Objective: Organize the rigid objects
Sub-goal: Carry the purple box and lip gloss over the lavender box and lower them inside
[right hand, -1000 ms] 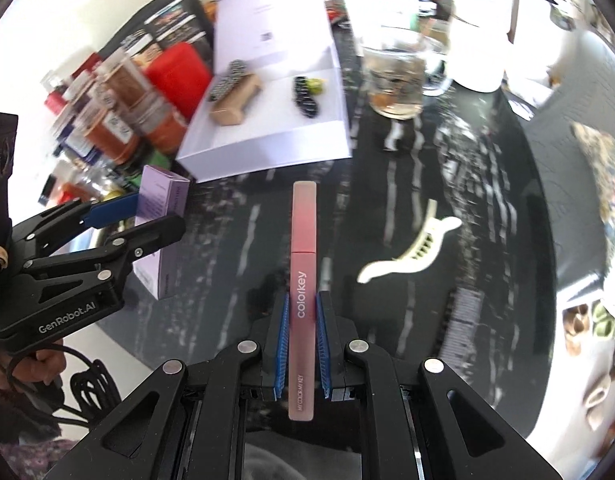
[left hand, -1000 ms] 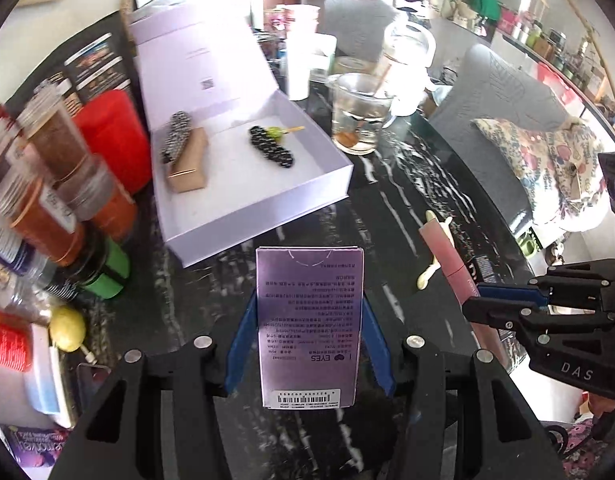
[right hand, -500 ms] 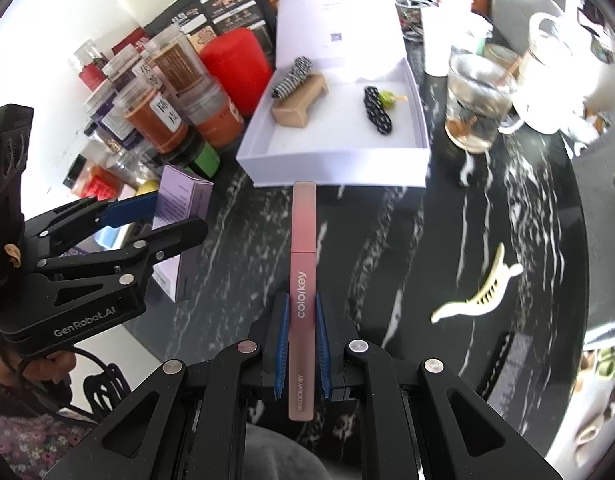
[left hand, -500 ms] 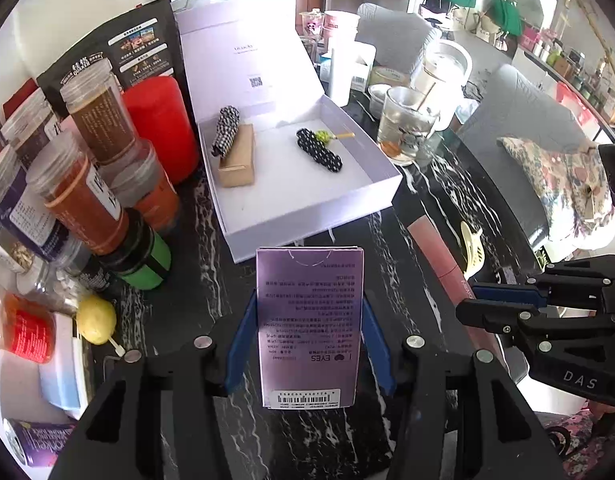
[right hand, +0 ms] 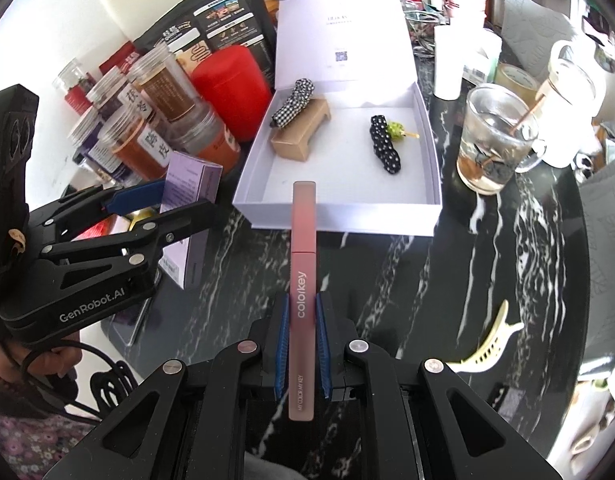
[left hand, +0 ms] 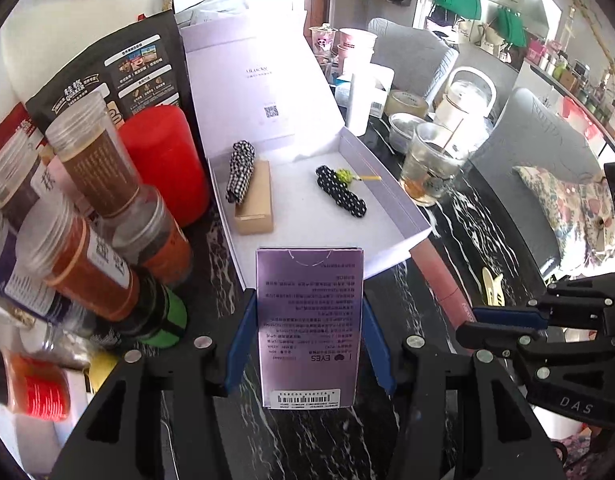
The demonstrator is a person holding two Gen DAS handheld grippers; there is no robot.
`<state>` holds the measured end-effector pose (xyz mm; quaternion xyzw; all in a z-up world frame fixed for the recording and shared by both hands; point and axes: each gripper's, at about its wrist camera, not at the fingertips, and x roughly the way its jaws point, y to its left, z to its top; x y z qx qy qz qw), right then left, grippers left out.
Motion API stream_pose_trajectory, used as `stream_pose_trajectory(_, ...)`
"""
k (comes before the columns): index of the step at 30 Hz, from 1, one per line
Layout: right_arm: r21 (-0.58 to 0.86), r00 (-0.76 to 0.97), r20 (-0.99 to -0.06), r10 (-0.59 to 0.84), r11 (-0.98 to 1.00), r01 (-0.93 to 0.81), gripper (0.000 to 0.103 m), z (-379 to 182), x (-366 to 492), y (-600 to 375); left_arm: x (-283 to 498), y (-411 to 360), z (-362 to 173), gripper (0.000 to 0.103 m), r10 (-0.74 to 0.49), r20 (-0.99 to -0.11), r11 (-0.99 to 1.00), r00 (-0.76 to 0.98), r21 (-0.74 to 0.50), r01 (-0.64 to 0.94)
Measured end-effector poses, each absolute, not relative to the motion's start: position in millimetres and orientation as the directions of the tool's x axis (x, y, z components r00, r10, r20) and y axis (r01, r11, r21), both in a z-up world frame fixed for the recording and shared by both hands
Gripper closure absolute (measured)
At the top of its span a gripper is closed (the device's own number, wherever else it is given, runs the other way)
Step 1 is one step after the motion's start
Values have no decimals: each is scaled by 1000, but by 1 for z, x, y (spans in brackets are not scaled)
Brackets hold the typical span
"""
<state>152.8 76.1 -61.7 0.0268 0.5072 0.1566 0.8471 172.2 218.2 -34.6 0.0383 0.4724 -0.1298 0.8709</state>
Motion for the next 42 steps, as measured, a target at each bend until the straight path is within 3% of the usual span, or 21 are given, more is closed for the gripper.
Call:
stream_pose_trajectory(27, 150, 481, -841, 246, 962, -230, 90, -45, 263, 70, 288, 216, -28, 53, -226, -795, 953, 563, -62, 296)
stream_pose_trajectory(42, 112, 517, -831, 207, 971, -210, 90, -47, 317, 59, 345, 220, -39, 53, -201, -786, 970, 585, -74, 233)
